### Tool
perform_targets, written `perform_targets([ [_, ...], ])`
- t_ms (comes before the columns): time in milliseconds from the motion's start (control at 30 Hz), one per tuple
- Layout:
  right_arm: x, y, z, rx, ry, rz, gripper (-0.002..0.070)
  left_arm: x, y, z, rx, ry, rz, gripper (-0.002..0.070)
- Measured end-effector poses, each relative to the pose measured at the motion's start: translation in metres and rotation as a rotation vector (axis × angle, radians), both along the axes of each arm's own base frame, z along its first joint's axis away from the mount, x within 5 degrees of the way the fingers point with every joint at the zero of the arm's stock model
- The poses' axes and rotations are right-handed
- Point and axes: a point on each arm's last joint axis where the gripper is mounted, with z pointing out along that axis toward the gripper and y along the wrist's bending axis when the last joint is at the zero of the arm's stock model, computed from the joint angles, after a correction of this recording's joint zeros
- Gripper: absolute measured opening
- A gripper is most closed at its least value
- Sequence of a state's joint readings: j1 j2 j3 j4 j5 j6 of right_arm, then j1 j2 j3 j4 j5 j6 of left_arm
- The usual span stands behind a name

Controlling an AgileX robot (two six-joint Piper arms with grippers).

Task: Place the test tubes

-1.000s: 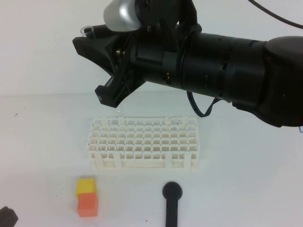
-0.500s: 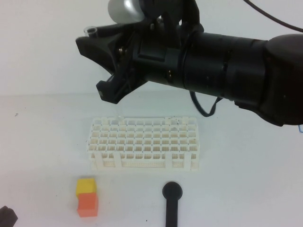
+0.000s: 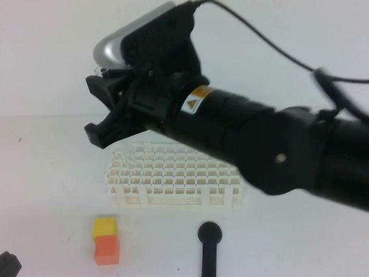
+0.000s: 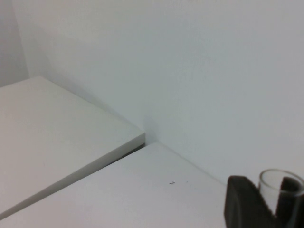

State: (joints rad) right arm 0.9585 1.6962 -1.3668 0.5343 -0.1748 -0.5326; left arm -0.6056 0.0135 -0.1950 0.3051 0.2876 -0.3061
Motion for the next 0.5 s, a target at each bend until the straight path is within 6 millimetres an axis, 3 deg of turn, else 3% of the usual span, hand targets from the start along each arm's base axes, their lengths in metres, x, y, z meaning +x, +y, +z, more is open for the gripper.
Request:
perform_targets([
  [300, 0.037, 0.026, -0.068, 0.069, -0.057, -0.171, 0.0125, 0.000, 0.000, 0.000, 0.000, 0.000, 0.000, 0.0000],
  [500, 0.055, 0.048, -0.091, 0.111, -0.050, -0.198, 0.0125, 0.000, 0.000, 0.000, 0.000, 0.000, 0.000, 0.0000],
])
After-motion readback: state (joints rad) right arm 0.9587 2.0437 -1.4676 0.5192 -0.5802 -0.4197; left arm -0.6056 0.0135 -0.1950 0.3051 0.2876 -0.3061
